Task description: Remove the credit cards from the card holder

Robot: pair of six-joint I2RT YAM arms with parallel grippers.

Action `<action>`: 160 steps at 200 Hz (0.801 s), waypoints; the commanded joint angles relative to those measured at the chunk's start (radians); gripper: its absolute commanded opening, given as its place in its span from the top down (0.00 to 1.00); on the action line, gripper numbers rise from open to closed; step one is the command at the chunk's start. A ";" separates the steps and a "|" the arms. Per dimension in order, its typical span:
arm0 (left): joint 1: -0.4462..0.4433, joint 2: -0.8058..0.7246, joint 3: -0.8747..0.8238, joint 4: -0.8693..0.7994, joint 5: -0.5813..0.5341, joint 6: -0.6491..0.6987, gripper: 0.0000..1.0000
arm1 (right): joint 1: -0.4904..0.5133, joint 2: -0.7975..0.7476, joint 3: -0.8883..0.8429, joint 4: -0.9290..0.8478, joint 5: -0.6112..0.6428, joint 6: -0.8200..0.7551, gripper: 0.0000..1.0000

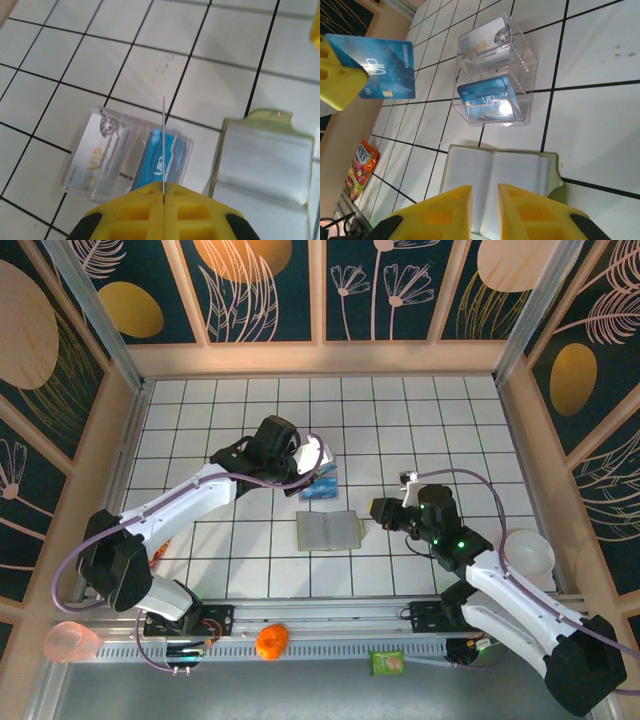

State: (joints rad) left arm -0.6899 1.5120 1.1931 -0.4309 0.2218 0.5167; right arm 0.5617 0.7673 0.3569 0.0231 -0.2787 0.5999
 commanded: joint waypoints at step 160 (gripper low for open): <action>0.002 0.318 0.234 -0.187 -0.084 0.260 1.00 | -0.064 0.047 0.022 -0.005 -0.051 -0.005 0.79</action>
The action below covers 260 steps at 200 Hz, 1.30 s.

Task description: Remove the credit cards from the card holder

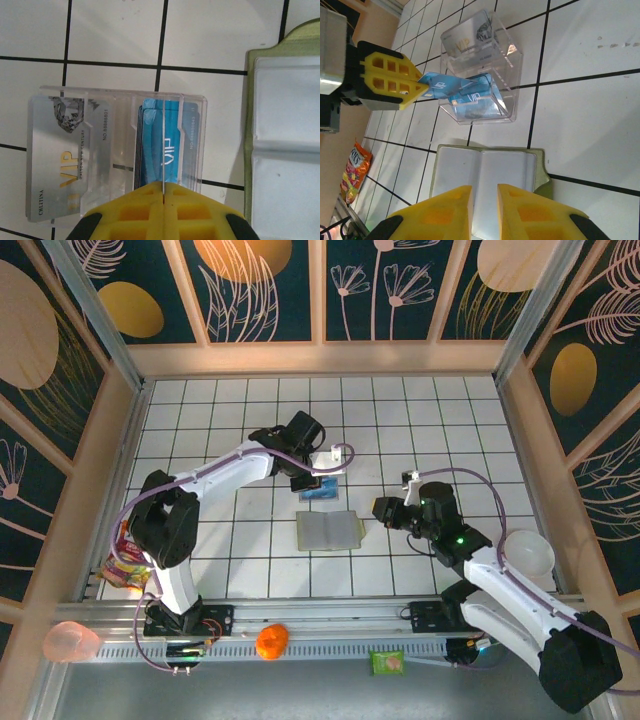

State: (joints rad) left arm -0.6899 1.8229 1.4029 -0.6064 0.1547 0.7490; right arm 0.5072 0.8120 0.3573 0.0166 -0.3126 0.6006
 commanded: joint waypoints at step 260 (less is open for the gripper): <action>0.004 -0.236 -0.054 0.348 -0.140 -0.301 0.33 | 0.027 0.119 0.029 0.012 -0.009 -0.043 0.57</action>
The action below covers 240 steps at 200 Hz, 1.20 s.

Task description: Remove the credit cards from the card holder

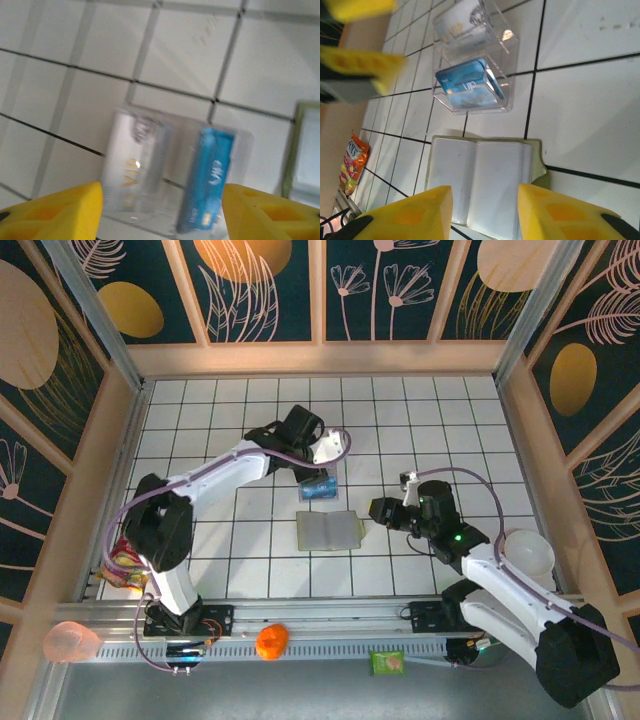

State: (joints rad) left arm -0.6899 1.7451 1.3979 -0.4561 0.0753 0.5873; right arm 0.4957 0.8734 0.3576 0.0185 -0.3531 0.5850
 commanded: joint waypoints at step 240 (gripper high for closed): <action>0.307 -0.815 -1.164 1.031 -0.958 -1.107 0.01 | 0.438 0.227 0.187 0.130 0.757 -0.105 0.31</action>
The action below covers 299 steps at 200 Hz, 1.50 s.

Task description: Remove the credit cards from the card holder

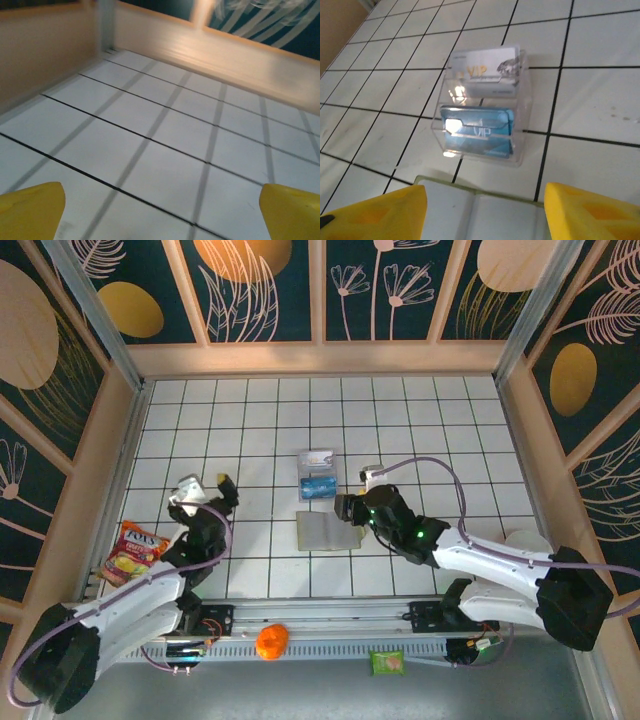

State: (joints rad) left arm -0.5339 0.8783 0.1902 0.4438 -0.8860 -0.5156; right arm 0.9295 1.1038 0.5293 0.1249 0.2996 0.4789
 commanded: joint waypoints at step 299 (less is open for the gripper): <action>0.491 0.641 0.025 0.871 0.543 0.406 0.01 | -0.774 -0.123 -0.250 0.530 0.101 -0.361 0.01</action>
State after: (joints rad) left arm -0.0505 1.5234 0.2222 1.2655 -0.3656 -0.0875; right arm 0.2657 0.9245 0.3202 0.5056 0.4301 0.1608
